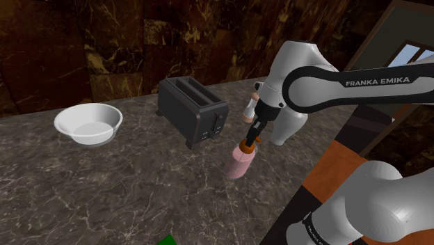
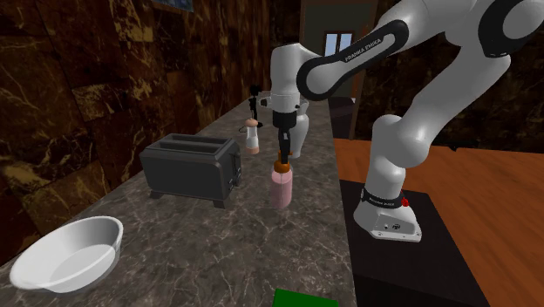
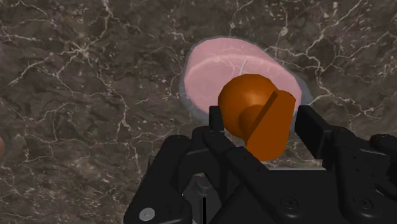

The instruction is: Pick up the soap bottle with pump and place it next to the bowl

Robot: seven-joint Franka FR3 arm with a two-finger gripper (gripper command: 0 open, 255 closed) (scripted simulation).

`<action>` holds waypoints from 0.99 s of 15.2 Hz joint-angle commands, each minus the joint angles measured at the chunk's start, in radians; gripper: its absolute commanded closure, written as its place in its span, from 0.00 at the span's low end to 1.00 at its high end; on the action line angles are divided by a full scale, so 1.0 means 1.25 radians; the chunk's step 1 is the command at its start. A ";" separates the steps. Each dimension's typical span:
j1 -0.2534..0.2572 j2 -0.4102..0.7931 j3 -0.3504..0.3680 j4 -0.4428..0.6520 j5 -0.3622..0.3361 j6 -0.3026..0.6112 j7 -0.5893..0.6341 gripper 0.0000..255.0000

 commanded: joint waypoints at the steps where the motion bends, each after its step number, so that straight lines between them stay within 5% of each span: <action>1: 0.000 0.000 0.000 0.000 0.000 0.000 0.000 1.00; 9: 0.000 0.000 0.000 0.000 0.000 0.000 0.000 1.00; 15: -0.001 -0.026 -0.004 0.049 -0.003 -0.075 0.000 1.00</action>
